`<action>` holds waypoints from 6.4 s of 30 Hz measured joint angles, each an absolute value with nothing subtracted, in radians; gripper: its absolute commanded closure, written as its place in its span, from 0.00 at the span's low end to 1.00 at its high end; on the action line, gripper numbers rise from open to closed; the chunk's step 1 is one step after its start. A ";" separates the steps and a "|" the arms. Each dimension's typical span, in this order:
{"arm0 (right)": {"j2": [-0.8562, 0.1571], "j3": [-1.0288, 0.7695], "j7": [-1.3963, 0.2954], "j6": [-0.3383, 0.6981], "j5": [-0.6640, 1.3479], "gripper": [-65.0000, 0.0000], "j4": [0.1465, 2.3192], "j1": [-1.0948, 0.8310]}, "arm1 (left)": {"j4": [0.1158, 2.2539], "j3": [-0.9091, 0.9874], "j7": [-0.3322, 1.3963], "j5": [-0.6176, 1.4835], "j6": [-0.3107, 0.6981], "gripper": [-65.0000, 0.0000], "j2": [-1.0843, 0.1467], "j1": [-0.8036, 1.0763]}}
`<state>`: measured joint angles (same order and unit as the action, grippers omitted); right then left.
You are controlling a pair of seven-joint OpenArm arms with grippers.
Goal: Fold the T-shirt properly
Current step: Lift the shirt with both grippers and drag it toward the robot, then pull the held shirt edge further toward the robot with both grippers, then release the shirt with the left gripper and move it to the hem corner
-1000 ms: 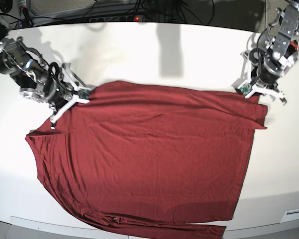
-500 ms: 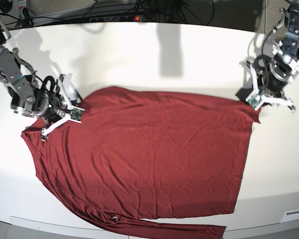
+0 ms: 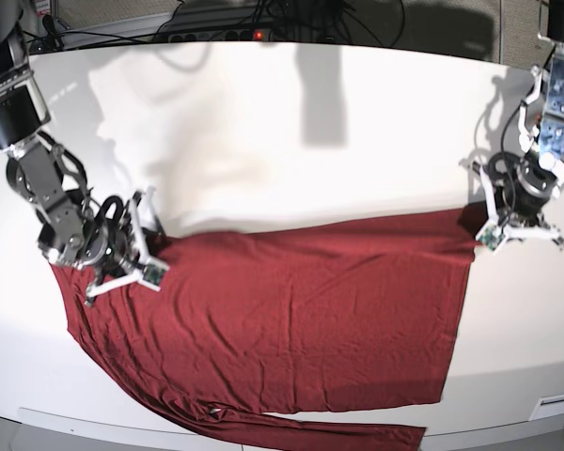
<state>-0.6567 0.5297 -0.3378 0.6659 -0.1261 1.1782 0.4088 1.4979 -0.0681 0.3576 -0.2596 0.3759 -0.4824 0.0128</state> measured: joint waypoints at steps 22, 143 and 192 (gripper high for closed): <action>-0.542 0.526 -0.280 0.654 -0.235 1.00 1.056 0.474 | 1.257 -0.068 0.220 -0.227 0.383 1.00 -0.479 -0.150; -0.669 0.015 -0.219 0.420 0.103 1.00 1.663 -0.728 | 1.534 0.158 0.187 0.312 0.399 1.00 -0.535 0.630; -0.628 -0.175 -0.331 0.495 0.160 0.84 1.841 -0.870 | 1.776 0.273 0.202 0.233 0.399 1.00 -0.535 0.736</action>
<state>-0.6281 -0.1749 -0.3305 0.4946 0.1600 1.8408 -0.8700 1.7763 0.2733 0.2020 0.2329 0.3988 -0.5346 0.7364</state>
